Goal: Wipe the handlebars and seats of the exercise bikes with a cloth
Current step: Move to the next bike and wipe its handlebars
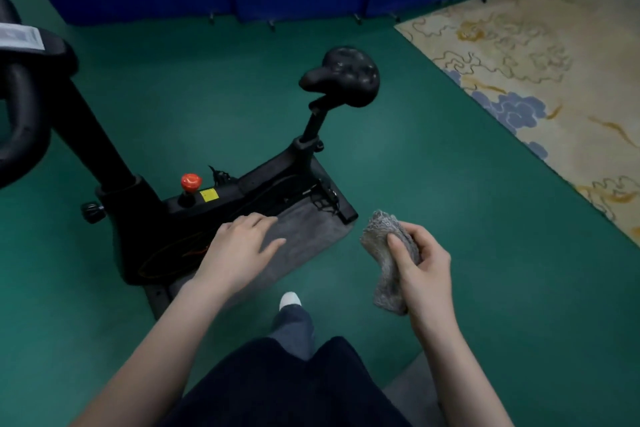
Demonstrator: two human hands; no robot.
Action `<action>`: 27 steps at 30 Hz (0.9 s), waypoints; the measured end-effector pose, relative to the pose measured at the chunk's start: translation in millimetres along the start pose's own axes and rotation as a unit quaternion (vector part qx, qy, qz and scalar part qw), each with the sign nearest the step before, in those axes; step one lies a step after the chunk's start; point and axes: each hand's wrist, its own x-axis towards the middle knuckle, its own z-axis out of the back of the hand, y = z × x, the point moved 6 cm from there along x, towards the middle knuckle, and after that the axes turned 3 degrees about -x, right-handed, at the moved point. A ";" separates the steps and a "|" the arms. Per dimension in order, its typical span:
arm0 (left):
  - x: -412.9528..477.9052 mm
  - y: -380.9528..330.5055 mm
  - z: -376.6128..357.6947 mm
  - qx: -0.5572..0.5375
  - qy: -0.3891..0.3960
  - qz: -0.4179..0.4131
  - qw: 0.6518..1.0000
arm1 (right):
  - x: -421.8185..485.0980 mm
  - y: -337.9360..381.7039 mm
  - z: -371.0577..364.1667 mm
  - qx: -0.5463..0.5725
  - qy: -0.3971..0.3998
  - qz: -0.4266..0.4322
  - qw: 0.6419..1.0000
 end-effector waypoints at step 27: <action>13.4 99.2 55.1 -0.123 -0.171 0.468 0.858 | 201.8 128.5 -262.9 -0.022 0.495 0.174 0.851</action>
